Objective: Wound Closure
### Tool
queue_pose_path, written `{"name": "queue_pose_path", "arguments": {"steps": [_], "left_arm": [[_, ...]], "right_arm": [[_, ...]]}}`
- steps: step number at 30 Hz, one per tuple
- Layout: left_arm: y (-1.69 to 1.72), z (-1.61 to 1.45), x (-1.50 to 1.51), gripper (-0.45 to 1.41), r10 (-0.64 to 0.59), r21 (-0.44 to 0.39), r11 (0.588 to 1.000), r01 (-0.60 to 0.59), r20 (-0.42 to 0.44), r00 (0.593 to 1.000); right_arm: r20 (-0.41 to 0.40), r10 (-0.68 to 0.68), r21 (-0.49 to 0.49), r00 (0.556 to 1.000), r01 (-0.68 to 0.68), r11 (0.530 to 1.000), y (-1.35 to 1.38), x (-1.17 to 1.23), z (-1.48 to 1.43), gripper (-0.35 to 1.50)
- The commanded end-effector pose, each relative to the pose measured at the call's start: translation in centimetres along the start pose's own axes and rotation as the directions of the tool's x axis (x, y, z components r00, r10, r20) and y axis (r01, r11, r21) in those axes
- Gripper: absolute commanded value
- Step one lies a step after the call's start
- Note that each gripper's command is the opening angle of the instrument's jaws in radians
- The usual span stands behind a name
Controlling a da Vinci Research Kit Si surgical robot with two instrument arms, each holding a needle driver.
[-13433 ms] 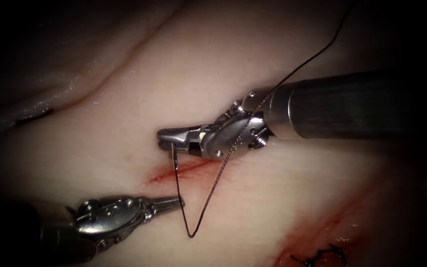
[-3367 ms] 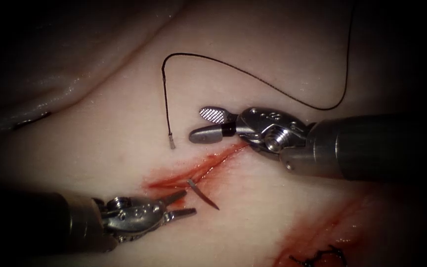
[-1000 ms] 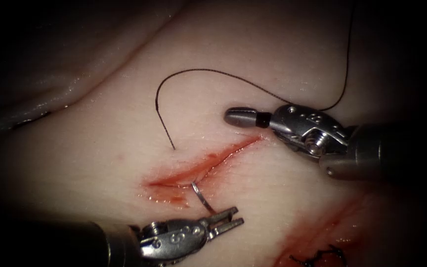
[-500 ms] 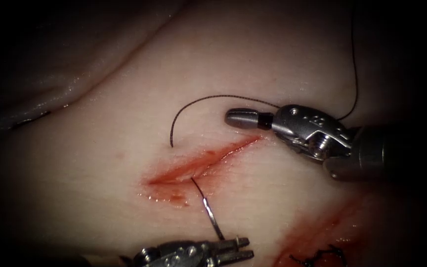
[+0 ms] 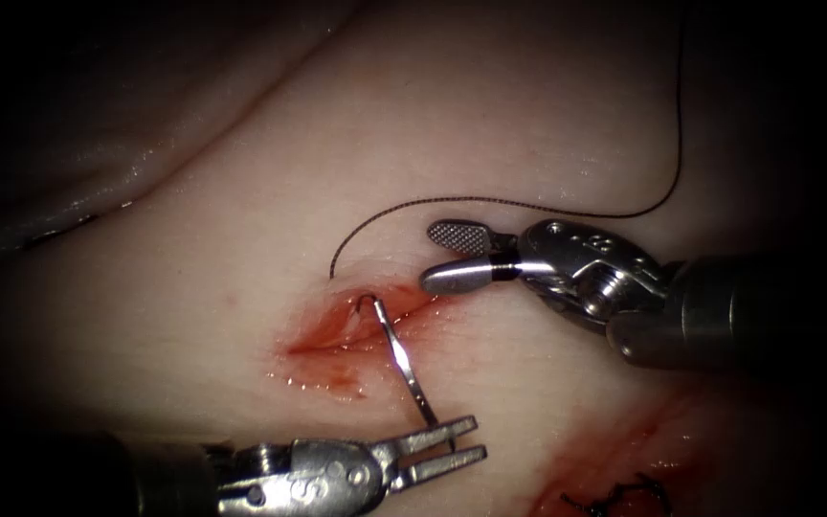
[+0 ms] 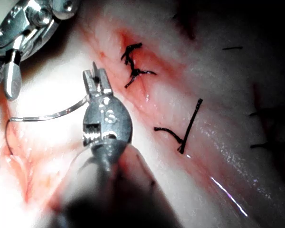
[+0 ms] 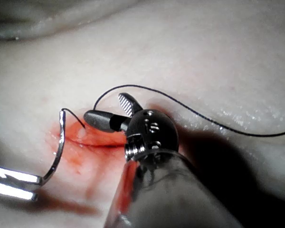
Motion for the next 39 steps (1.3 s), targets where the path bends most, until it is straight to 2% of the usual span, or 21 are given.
{"name": "queue_pose_path", "arguments": {"steps": [1, 2, 4, 6, 7, 8, 10, 12, 13, 15, 22, 26, 30, 35, 36, 37, 39], "left_arm": [[0.03, 0.03, -0.04, -0.45, 0.021, 0.014, 1.000, -0.022, 0.014, 1.000], [0.01, 0.01, -0.03, -0.45, 0.039, 0.025, 0.999, -0.040, 0.023, 0.999], [-0.03, -0.03, 0.00, -0.45, 0.071, 0.042, 0.996, -0.073, 0.039, 0.997], [-0.09, -0.06, 0.06, -0.45, 0.104, 0.059, 0.992, -0.108, 0.060, 0.993], [-0.11, -0.07, 0.09, -0.45, 0.116, 0.065, 0.991, -0.120, 0.068, 0.991], [-0.15, -0.08, 0.13, -0.45, 0.137, 0.070, 0.987, -0.142, 0.080, 0.987], [-0.19, -0.10, 0.20, -0.45, 0.160, 0.078, 0.983, -0.167, 0.092, 0.983], [-0.25, -0.11, 0.26, -0.45, 0.184, 0.088, 0.977, -0.192, 0.096, 0.978], [-0.27, -0.11, 0.27, -0.45, 0.192, 0.091, 0.975, -0.201, 0.098, 0.977], [-0.32, -0.11, 0.30, -0.45, 0.203, 0.092, 0.973, -0.213, 0.106, 0.973], [-0.47, -0.07, 0.31, -0.45, 0.267, 0.089, 0.956, -0.279, 0.125, 0.956], [-0.49, -0.03, 0.26, -0.45, 0.296, 0.094, 0.946, -0.310, 0.133, 0.946], [-0.41, 0.02, 0.13, -0.45, 0.349, 0.059, 0.933, -0.356, 0.099, 0.932], [-0.29, 0.10, -0.05, -0.45, 0.476, 0.000, 0.879, -0.477, 0.070, 0.877], [-0.27, 0.11, -0.08, -0.45, 0.496, -0.010, 0.868, -0.496, 0.064, 0.866], [-0.23, 0.15, -0.15, -0.45, 0.540, -0.045, 0.841, -0.538, 0.061, 0.839], [-0.21, 0.19, -0.20, -0.45, 0.567, -0.064, 0.823, -0.564, 0.058, 0.821]], "right_arm": [[-0.010, 0.017, 0.005, 1.000, -0.017, 1.000, 0.02, -0.02, 0.08, 0.93], [-0.015, 0.024, 0.007, 1.000, -0.024, 1.000, 0.02, -0.01, 0.07, 0.93], [-0.016, 0.026, 0.011, 1.000, -0.025, 1.000, 0.03, 0.00, 0.05, 0.73], [-0.015, 0.026, 0.012, 1.000, -0.026, 1.000, 0.03, 0.01, 0.03, 0.64], [-0.015, 0.026, 0.014, 1.000, -0.026, 1.000, 0.03, 0.01, 0.02, 0.49], [-0.014, 0.026, 0.014, 1.000, -0.026, 1.000, 0.03, 0.01, 0.02, 0.43], [-0.013, 0.027, 0.016, 1.000, -0.027, 1.000, 0.03, 0.02, 0.00, 0.39], [-0.016, 0.028, 0.017, 0.999, -0.028, 0.999, 0.03, 0.03, -0.01, 0.44], [-0.018, 0.029, 0.019, 0.999, -0.029, 0.999, 0.04, 0.03, -0.01, 0.58], [-0.025, 0.048, 0.021, 0.999, -0.048, 0.999, 0.04, 0.04, -0.01, 0.71], [-0.045, 0.104, 0.032, 0.994, -0.103, 0.994, 0.02, 0.09, -0.04, 0.86], [-0.074, 0.112, 0.050, 0.991, -0.108, 0.993, 0.02, 0.12, -0.08, 1.06], [-0.068, 0.129, 0.068, 0.989, -0.124, 0.990, 0.01, 0.11, -0.10, 1.22], [-0.055, 0.146, 0.098, 0.988, -0.140, 0.985, -0.01, 0.05, -0.08, 1.22], [-0.044, 0.160, 0.103, 0.986, -0.155, 0.983, -0.02, 0.03, -0.08, 1.23], [-0.033, 0.173, 0.112, 0.984, -0.168, 0.979, -0.05, 0.00, -0.07, 1.23], [-0.008, 0.189, 0.123, 0.982, -0.187, 0.975, -0.08, -0.05, -0.05, 1.25]]}}
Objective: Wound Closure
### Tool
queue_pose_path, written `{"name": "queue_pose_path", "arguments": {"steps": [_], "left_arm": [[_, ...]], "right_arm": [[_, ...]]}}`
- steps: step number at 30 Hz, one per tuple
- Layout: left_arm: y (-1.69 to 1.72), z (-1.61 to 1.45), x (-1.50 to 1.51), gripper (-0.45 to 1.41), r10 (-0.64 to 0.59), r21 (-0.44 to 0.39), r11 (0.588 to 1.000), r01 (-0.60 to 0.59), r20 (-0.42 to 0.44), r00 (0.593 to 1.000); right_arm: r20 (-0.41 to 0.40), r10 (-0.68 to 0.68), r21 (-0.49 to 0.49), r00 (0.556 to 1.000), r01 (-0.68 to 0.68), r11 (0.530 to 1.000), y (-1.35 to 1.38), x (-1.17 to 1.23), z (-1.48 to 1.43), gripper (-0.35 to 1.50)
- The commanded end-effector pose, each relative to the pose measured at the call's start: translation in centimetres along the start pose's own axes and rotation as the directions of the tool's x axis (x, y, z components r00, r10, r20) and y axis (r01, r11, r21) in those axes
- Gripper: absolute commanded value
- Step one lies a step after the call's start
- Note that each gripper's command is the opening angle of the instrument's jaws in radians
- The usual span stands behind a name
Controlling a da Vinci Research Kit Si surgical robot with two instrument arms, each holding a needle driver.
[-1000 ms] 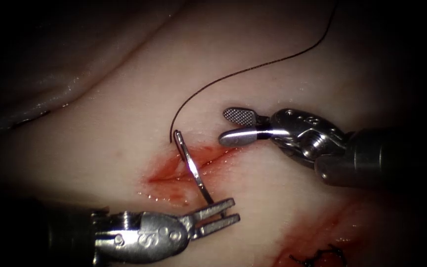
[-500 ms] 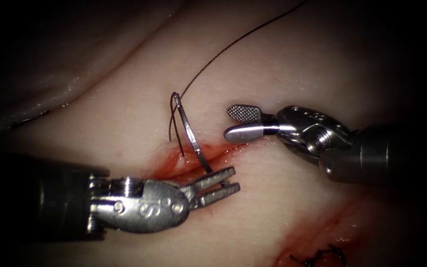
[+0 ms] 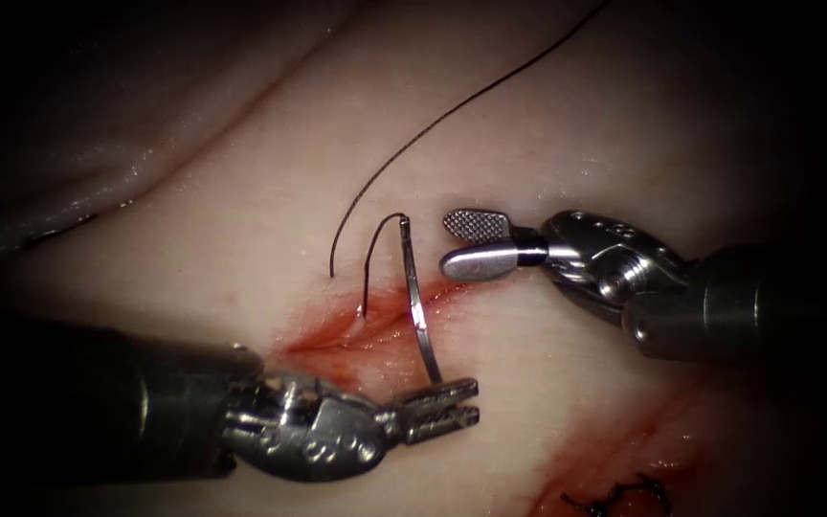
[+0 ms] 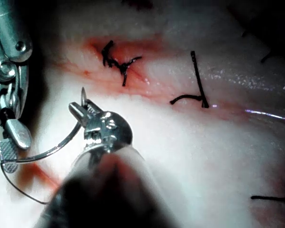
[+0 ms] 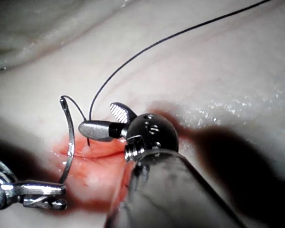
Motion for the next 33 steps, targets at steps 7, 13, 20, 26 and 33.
{"name": "queue_pose_path", "arguments": {"steps": [7, 13, 20, 26, 33], "left_arm": [[0.09, 0.13, -0.04, -0.45, 0.042, -0.023, 0.999, -0.043, -0.038, 0.998], [0.12, 0.14, -0.05, -0.45, 0.047, -0.024, 0.999, -0.048, -0.044, 0.998], [0.14, 0.16, -0.03, -0.45, 0.049, -0.028, 0.998, -0.050, -0.047, 0.998], [0.14, 0.16, -0.02, -0.45, 0.049, -0.029, 0.998, -0.051, -0.049, 0.998], [0.14, 0.16, -0.02, -0.45, 0.050, -0.029, 0.998, -0.051, -0.050, 0.998]], "right_arm": [[0.095, 0.012, 0.053, 0.995, -0.017, 0.998, -0.07, -0.21, 0.14, 1.20], [0.117, 0.001, 0.097, 0.993, -0.013, 0.995, -0.12, -0.26, 0.19, 1.10], [0.123, -0.003, 0.110, 0.992, -0.011, 0.994, -0.14, -0.30, 0.27, 1.06], [0.133, 0.004, 0.124, 0.991, -0.021, 0.992, -0.14, -0.31, 0.28, 0.98], [0.136, 0.010, 0.121, 0.991, -0.026, 0.992, -0.14, -0.31, 0.29, 0.19]]}}
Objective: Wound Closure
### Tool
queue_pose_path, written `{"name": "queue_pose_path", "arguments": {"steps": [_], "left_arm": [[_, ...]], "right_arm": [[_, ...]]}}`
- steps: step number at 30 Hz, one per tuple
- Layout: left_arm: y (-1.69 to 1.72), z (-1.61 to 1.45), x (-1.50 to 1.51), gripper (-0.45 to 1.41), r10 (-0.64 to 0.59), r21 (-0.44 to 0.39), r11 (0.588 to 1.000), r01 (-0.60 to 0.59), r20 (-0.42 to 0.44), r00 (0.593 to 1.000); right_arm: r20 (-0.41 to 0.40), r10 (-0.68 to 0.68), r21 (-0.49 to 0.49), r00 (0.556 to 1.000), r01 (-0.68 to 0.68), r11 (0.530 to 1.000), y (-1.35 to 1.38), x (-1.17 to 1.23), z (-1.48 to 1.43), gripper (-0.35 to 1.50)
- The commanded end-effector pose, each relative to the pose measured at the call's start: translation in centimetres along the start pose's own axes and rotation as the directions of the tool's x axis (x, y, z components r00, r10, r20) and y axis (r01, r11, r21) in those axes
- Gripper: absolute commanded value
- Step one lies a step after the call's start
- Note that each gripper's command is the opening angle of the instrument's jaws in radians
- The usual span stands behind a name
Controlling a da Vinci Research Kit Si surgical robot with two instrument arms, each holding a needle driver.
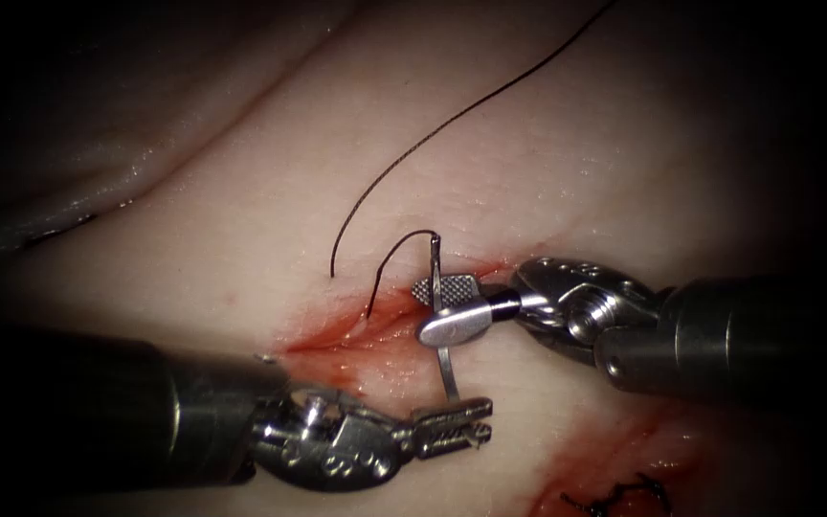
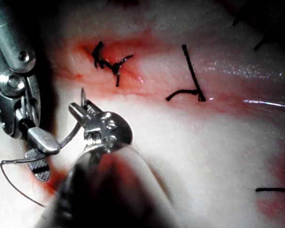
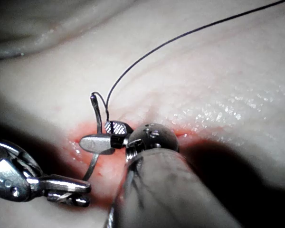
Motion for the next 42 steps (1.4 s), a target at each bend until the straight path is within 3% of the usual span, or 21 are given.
{"name": "queue_pose_path", "arguments": {"steps": [1, 2, 10, 11, 12, 13, 19, 24, 31, 36, 42], "left_arm": [[0.06, 0.06, -0.01, -0.45, -0.001, -0.001, 1.000, 0.001, -0.001, 1.000], [0.06, 0.07, -0.01, -0.45, 0.000, -0.001, 1.000, 0.000, -0.001, 1.000], [0.08, 0.06, 0.01, -0.45, 0.001, -0.001, 1.000, -0.001, -0.002, 1.000], [0.09, 0.06, 0.01, -0.16, 0.001, -0.001, 1.000, -0.001, -0.002, 1.000], [0.09, 0.06, 0.02, 0.29, -0.005, -0.001, 1.000, 0.005, -0.002, 1.000], [0.09, 0.06, 0.02, 0.54, -0.041, -0.001, 0.999, 0.041, -0.003, 0.999], [0.12, 0.04, 0.07, 0.99, -0.269, -0.002, 0.963, 0.269, -0.007, 0.963], [0.15, -0.03, 0.13, 0.99, -0.343, -0.022, 0.939, 0.342, -0.023, 0.939], [0.11, -0.19, 0.02, 0.52, -0.454, -0.105, 0.889, 0.446, -0.073, 0.888], [0.10, -0.24, -0.13, 0.47, -0.496, -0.089, 0.867, 0.490, -0.056, 0.867], [0.14, -0.29, -0.46, -0.05, -0.603, -0.064, 0.797, 0.601, -0.040, 0.796]], "right_arm": [[0.002, -0.001, -0.001, 1.000, 0.001, 1.000, 0.04, -0.04, 0.08, -0.03], [0.002, -0.001, -0.001, 1.000, 0.001, 1.000, 0.03, -0.03, 0.08, -0.35], [0.025, -0.051, -0.139, 0.998, 0.054, 0.989, 0.09, 0.07, 0.02, -0.35], [0.022, -0.050, -0.145, 0.998, 0.053, 0.988, 0.10, 0.08, 0.02, -0.35], [0.017, -0.050, -0.153, 0.999, 0.052, 0.987, 0.11, 0.09, 0.01, -0.35], [0.014, -0.050, -0.153, 0.999, 0.052, 0.987, 0.11, 0.09, 0.01, -0.35], [-0.023, -0.053, -0.154, 0.998, 0.049, 0.987, 0.15, 0.11, 0.02, -0.35], [-0.057, -0.083, -0.160, 0.995, 0.073, 0.984, 0.18, 0.14, 0.01, -0.35], [-0.071, -0.296, -0.130, 0.953, 0.285, 0.950, 0.25, 0.12, 0.05, -0.35], [-0.061, -0.381, -0.118, 0.923, 0.372, 0.921, 0.30, 0.07, 0.09, -0.35], [-0.070, -0.480, -0.077, 0.875, 0.475, 0.877, 0.34, 0.00, 0.13, -0.35]]}}
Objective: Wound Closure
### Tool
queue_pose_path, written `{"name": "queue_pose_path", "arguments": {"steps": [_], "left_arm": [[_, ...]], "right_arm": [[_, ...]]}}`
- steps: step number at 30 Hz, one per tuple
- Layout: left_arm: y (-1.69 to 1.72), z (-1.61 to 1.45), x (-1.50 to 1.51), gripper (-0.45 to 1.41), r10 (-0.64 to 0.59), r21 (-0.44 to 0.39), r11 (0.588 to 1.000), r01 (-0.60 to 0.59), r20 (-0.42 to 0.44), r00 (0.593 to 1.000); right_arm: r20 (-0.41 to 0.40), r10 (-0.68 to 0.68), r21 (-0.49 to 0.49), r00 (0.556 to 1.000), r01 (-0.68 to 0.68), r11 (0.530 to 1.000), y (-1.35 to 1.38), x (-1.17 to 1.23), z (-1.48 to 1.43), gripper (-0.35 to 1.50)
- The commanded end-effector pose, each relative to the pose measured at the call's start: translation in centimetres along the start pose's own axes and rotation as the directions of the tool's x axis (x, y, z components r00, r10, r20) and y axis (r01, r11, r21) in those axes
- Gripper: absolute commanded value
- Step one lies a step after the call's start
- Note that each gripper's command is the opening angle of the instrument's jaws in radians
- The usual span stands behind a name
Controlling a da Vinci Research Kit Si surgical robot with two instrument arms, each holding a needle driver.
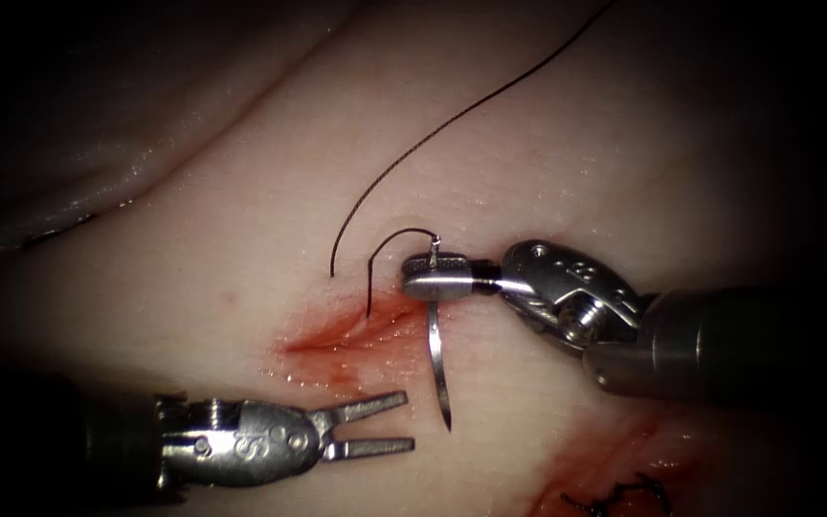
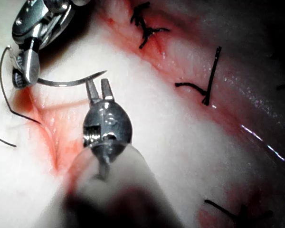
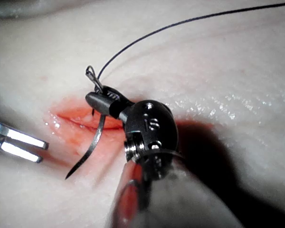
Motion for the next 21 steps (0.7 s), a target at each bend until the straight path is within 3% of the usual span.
{"name": "queue_pose_path", "arguments": {"steps": [1, 2, 4, 13, 21], "left_arm": [[0.01, 0.06, -0.10, -0.12, -0.012, 0.006, 1.000, 0.012, 0.007, 1.000], [-0.05, 0.06, -0.19, -0.33, -0.043, 0.041, 0.998, 0.042, 0.023, 0.999], [-0.09, 0.07, -0.25, -0.45, -0.055, 0.086, 0.995, 0.050, 0.051, 0.997], [-0.27, 0.15, -0.32, -0.45, -0.099, 0.167, 0.982, 0.082, 0.092, 0.991], [-0.41, 0.27, -0.62, -0.45, -0.114, 0.170, 0.983, 0.073, 0.246, 0.963]], "right_arm": [[0.000, -0.023, 0.008, 1.000, 0.023, 1.000, 0.00, -0.10, 0.07, -0.35], [-0.004, -0.047, 0.016, 0.999, 0.047, 0.999, 0.00, -0.10, 0.08, -0.35], [-0.008, -0.059, 0.018, 0.998, 0.059, 0.998, 0.00, -0.11, 0.07, -0.35], [-0.027, -0.081, 0.026, 0.996, 0.082, 0.996, 0.02, -0.09, 0.04, -0.35], [-0.032, -0.097, 0.021, 0.995, 0.098, 0.995, 0.02, -0.08, 0.06, -0.35]]}}
